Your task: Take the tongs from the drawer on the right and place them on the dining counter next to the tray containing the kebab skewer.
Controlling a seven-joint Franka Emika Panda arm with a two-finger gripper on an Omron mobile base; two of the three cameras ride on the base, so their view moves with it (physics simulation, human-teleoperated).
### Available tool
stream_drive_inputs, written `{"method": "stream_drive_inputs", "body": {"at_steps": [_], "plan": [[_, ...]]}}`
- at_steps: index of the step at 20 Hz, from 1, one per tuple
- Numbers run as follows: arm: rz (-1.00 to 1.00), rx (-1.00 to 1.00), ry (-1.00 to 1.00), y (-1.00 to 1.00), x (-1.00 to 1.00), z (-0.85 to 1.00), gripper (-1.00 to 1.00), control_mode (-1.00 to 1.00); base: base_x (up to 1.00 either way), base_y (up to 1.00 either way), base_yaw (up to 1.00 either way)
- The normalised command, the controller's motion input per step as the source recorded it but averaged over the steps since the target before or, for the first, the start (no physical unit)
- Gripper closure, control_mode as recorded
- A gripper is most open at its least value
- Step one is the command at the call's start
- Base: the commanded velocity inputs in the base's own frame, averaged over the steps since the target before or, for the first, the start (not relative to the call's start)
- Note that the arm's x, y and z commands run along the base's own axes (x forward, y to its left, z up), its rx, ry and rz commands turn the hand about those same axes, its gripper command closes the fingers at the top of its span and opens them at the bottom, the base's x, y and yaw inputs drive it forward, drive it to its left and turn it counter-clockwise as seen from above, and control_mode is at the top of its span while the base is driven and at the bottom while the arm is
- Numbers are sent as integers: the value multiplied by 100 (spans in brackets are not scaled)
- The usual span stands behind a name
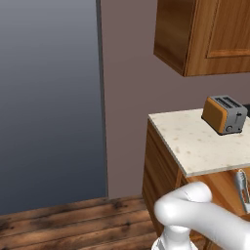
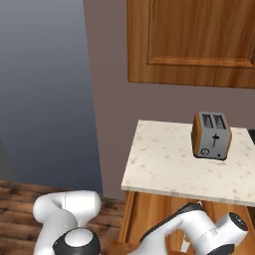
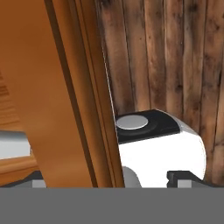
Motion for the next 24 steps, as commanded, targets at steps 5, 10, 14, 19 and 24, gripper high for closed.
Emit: {"method": "stream_drive_inputs", "body": {"at_steps": [5,10,14,19,24], "plan": [[0,0,0,0,-82,-8,-100,-100,0,0,0],[2,0,1,0,-40,1,-100,-100,0,0,0],[3,0,10,0,-7,37,-100,-100,0,0,0],[2,-2,12,0,0,54,-100,-100,0,0,0],[3,-3,12,0,0,62,-100,-100,0,0,0]]}}
